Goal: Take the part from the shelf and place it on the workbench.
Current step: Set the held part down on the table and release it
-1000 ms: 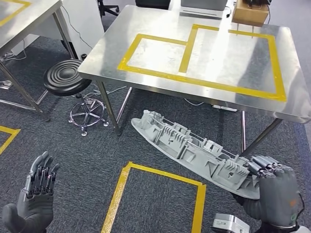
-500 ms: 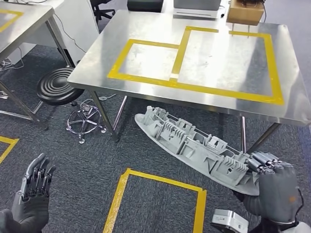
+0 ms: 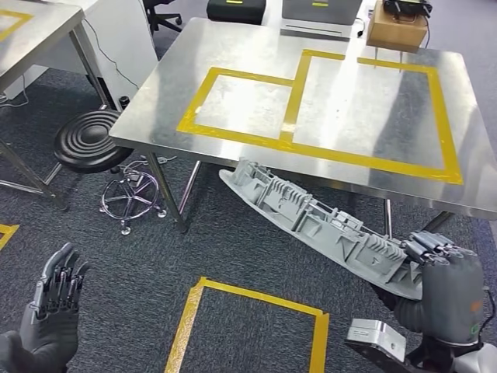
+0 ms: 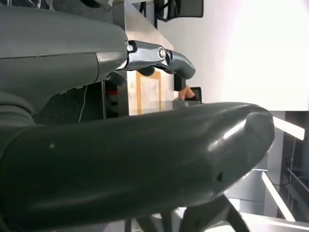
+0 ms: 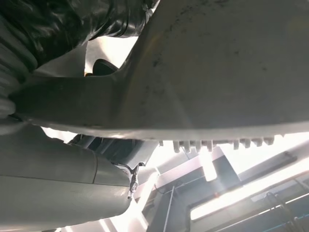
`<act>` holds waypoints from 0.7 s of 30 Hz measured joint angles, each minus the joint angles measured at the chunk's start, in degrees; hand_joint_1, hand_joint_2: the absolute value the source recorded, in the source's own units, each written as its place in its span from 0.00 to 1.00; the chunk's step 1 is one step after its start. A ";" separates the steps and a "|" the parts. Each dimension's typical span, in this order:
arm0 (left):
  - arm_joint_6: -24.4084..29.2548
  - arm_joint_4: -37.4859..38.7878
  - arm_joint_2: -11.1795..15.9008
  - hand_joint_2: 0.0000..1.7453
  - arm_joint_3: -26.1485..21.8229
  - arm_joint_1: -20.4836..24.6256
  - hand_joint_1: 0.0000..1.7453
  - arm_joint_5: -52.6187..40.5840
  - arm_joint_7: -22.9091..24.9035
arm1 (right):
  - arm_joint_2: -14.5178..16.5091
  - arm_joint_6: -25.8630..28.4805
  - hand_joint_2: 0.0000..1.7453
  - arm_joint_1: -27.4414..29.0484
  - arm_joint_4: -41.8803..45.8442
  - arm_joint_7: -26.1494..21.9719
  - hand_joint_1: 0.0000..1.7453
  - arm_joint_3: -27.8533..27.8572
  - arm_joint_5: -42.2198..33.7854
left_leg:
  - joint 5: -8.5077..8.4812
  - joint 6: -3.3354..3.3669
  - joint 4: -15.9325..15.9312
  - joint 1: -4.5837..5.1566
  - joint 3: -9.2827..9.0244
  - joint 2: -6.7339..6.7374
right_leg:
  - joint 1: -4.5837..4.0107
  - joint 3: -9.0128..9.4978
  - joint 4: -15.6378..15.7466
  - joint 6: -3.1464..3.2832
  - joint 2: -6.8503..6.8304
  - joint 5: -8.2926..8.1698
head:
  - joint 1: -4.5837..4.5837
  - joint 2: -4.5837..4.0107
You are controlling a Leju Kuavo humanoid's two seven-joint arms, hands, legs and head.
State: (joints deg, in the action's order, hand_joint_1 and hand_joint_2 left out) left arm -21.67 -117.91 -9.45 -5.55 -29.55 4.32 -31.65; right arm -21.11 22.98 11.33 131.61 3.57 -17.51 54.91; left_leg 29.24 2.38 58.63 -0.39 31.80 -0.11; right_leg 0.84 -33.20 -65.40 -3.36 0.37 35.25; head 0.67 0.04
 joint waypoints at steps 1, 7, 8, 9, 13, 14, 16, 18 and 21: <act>0.01 0.02 0.04 0.00 0.15 0.03 0.00 0.00 0.00 | 0.01 -0.04 1.00 -0.16 -0.03 0.01 1.00 0.11 -0.06 | 0.25 0.16 -0.01 0.00 -0.19 0.02 | 0.01 -2.64 -4.07 -0.17 -0.02 1.34 | -0.05 0.01; 0.10 0.24 0.35 0.00 0.61 0.10 0.00 0.27 0.00 | 0.02 -1.40 1.00 -1.26 -0.56 0.50 1.00 0.65 -0.98 | 2.89 -0.25 -0.06 0.08 -3.28 -0.14 | -0.10 -4.05 1.16 0.18 -0.27 -7.59 | -0.14 -0.02; 0.16 0.28 0.46 0.00 0.69 0.19 0.00 0.38 -0.01 | 0.02 -1.94 1.00 -1.95 -0.65 0.70 1.00 0.78 -1.39 | 3.27 -0.55 -0.09 0.14 -3.53 -0.12 | -0.22 -2.83 3.67 0.56 -0.36 -8.34 | -0.14 -0.01; 0.25 0.34 0.60 0.00 0.80 0.31 0.00 0.49 -0.01 | 0.02 -2.54 1.00 -2.71 -0.75 0.94 1.00 0.94 -1.82 | 3.49 -0.86 -0.22 0.20 -3.59 -0.09 | -0.37 -2.16 4.80 0.93 -0.40 -8.15 | -0.06 -0.01; 0.68 0.57 1.44 0.00 1.56 0.84 0.00 1.01 -0.07 | 0.02 -5.23 1.00 -5.28 -1.10 2.04 1.00 1.86 -3.24 | 4.49 -2.04 0.35 0.32 -3.96 0.00 | -0.15 -0.93 6.18 2.28 -0.34 -7.29 | 0.31 0.01; 0.82 0.61 1.70 0.00 1.75 0.96 0.00 1.08 -0.11 | 0.02 -5.75 1.00 -5.92 -1.24 2.28 1.00 2.09 -3.52 | 5.53 -2.31 2.49 0.31 -3.06 -0.01 | 0.02 -0.41 6.48 2.60 -0.39 -7.14 | 0.43 0.01; 1.07 0.78 2.14 0.00 2.03 1.07 0.00 1.23 -0.23 | 0.02 -6.56 1.00 -7.19 -1.55 2.72 1.00 2.46 -4.05 | 8.23 -2.67 9.98 0.14 1.24 -0.02 | 0.07 0.36 6.71 3.07 -0.48 -6.67 | 0.69 0.01; 1.01 0.99 2.27 0.00 2.19 1.08 0.00 1.40 -0.02 | 0.02 -7.31 1.00 -8.17 -1.96 3.15 1.00 2.91 -4.60 | 8.94 -2.81 15.94 0.04 5.69 -0.02 | 0.05 1.06 6.71 3.15 -0.39 -6.04 | 0.71 0.01; 0.22 1.09 1.47 0.00 2.22 1.06 0.00 1.25 1.34 | 0.02 -8.34 1.00 -9.08 -2.68 3.67 1.00 3.97 -5.48 | 1.70 -2.35 10.16 0.07 5.71 -0.02 | 0.04 2.98 6.71 2.77 -0.22 -4.69 | 0.72 0.01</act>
State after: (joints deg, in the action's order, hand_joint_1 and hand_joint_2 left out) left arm -21.44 -116.83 -7.98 -3.33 -28.48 5.57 -30.31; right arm -21.09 14.64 2.25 128.93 7.25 -13.54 49.43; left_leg 30.94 0.02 68.78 -0.32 37.51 -0.13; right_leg 0.88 -30.22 -58.69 -0.59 0.15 30.56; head 1.39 0.04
